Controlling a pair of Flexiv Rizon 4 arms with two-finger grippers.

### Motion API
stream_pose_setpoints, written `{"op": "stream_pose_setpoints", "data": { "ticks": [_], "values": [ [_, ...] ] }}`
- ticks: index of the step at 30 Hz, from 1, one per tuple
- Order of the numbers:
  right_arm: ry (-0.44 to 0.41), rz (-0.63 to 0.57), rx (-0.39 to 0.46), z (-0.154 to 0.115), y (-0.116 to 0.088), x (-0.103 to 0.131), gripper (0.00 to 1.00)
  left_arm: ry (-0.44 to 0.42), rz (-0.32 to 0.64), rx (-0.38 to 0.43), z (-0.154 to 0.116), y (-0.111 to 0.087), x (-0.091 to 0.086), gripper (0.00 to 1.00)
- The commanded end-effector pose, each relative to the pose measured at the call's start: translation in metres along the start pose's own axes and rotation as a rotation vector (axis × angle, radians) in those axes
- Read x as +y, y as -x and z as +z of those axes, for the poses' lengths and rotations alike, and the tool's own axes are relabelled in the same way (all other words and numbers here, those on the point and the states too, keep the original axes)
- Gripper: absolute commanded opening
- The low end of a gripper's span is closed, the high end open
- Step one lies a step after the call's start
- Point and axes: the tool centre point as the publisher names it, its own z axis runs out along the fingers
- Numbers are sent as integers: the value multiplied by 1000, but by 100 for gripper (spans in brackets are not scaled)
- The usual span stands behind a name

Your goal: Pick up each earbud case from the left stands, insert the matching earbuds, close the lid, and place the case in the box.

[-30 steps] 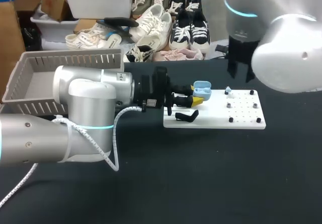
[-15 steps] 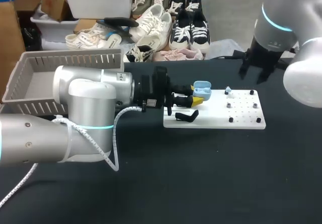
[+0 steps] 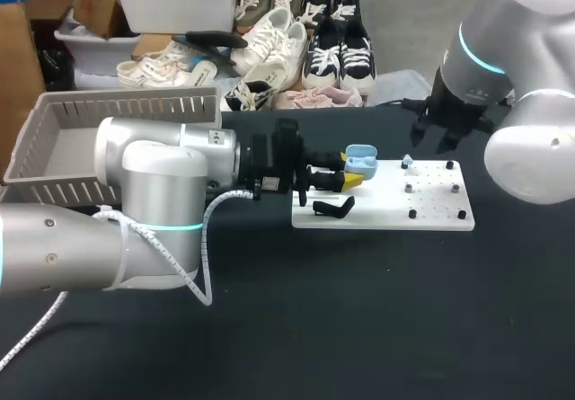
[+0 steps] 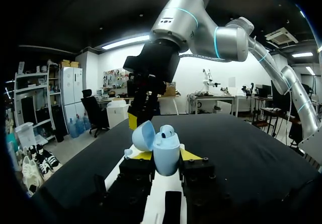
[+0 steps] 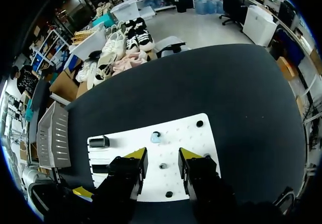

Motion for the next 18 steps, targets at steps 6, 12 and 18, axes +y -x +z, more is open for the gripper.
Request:
{"op": "stream_pose_setpoints", "data": {
  "ticks": [6,12,18],
  "values": [
    [11,2,14,16,0,7,38,6,2,-2,0,0,-2,0],
    [-4,95,23,22,1,6,39,6,2,-2,0,0,-2,0],
    [7,114,38,29,1,8,42,6,2,-2,0,0,-2,0]
  ]
}}
